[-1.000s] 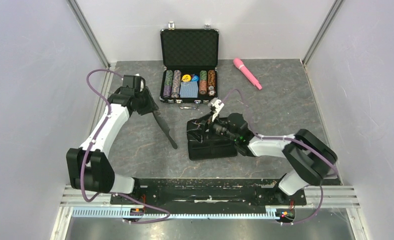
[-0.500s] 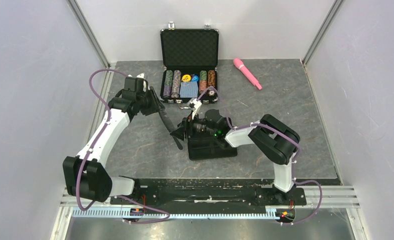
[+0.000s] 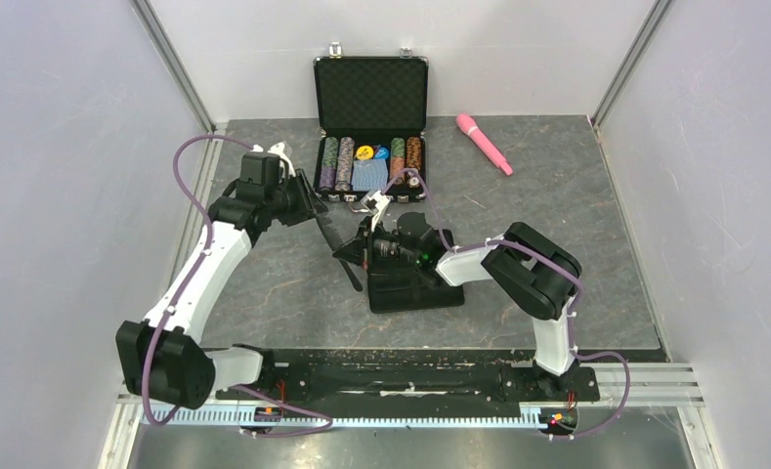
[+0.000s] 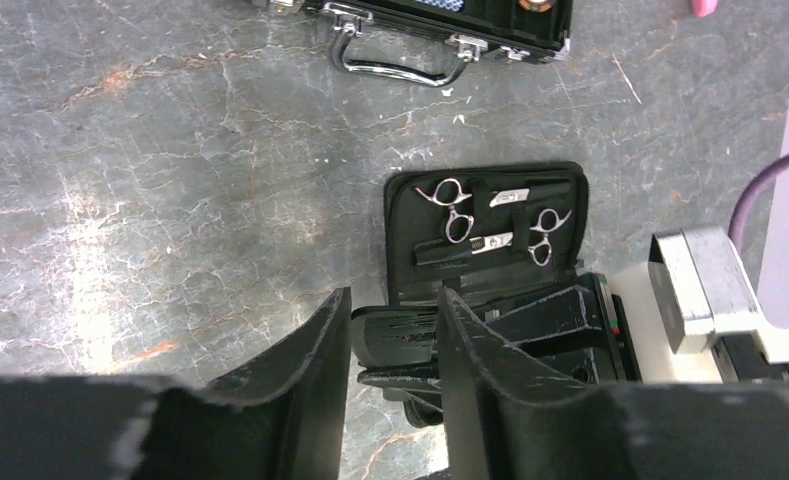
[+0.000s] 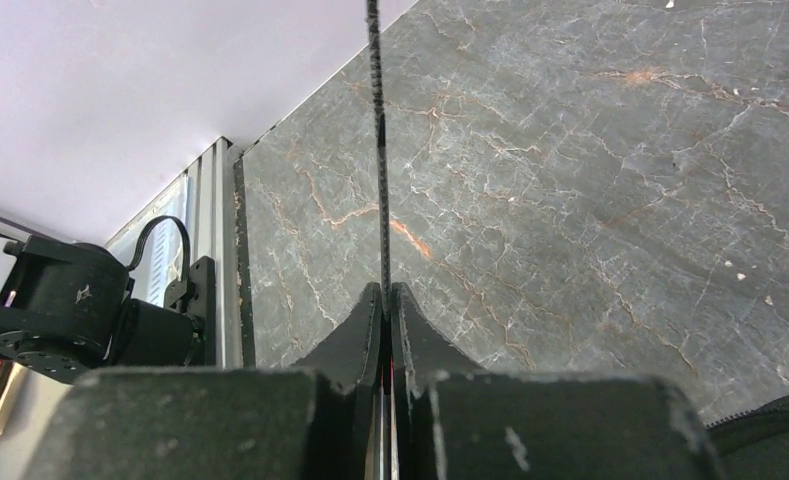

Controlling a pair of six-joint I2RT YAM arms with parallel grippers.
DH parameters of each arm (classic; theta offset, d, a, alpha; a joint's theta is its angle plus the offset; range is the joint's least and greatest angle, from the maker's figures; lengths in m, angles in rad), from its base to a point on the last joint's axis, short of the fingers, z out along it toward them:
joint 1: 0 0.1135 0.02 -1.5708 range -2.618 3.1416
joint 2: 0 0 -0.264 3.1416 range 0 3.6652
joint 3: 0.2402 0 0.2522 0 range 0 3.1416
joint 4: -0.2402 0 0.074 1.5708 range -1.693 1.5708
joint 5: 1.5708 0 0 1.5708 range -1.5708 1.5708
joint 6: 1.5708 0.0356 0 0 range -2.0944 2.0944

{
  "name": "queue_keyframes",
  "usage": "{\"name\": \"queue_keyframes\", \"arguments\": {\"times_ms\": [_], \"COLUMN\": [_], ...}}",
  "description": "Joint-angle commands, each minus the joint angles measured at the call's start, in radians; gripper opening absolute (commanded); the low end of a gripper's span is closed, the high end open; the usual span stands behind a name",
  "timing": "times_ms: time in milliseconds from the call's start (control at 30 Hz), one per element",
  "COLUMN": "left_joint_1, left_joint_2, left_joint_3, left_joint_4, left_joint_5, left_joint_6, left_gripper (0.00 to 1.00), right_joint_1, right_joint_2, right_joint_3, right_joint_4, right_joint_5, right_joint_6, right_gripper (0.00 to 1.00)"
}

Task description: Sort the hair-cutting tools

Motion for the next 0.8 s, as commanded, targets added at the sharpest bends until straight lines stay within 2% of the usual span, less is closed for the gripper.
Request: {"name": "queue_keyframes", "arguments": {"times_ms": [0,33,100,200,233,367,467,600,767], "left_joint_1": [-0.013,-0.016,-0.020,-0.029,-0.032,-0.086,-0.205,-0.401,-0.595], "left_joint_2": [-0.083,-0.097,-0.133,-0.187,-0.207,-0.288,-0.341,-0.354,-0.310], "left_joint_3": [-0.012,-0.018,-0.033,-0.057,-0.068,-0.126,-0.183,-0.244,-0.272], "left_joint_4": [0.074,0.088,0.113,0.144,0.154,0.224,0.299,0.394,0.502], "left_joint_5": [0.049,0.052,0.058,0.059,0.056,0.044,-0.002,-0.073,-0.154], "left_joint_6": [0.053,0.050,0.041,0.028,0.022,0.001,0.005,0.014,0.047], "left_gripper": [0.48,0.60,0.75,0.95,0.98,1.00,1.00,1.00,1.00], "right_joint_1": [0.002,0.001,-0.003,-0.017,-0.025,-0.067,-0.097,-0.107,-0.108], "right_joint_2": [-0.079,-0.094,-0.136,-0.219,-0.250,-0.375,-0.489,-0.659,-0.854], "right_joint_3": [-0.031,-0.050,-0.090,-0.175,-0.211,-0.357,-0.453,-0.531,-0.598], "right_joint_4": [0.057,0.060,0.076,0.121,0.139,0.245,0.285,0.190,0.080], "right_joint_5": [0.003,0.015,0.040,0.104,0.123,0.225,0.315,0.469,0.623], "right_joint_6": [-0.006,-0.004,0.004,0.033,0.049,0.147,0.209,0.234,0.237], "right_gripper": [0.00,0.00,0.00,0.00,0.00,0.00,0.00,0.00,0.00]}}
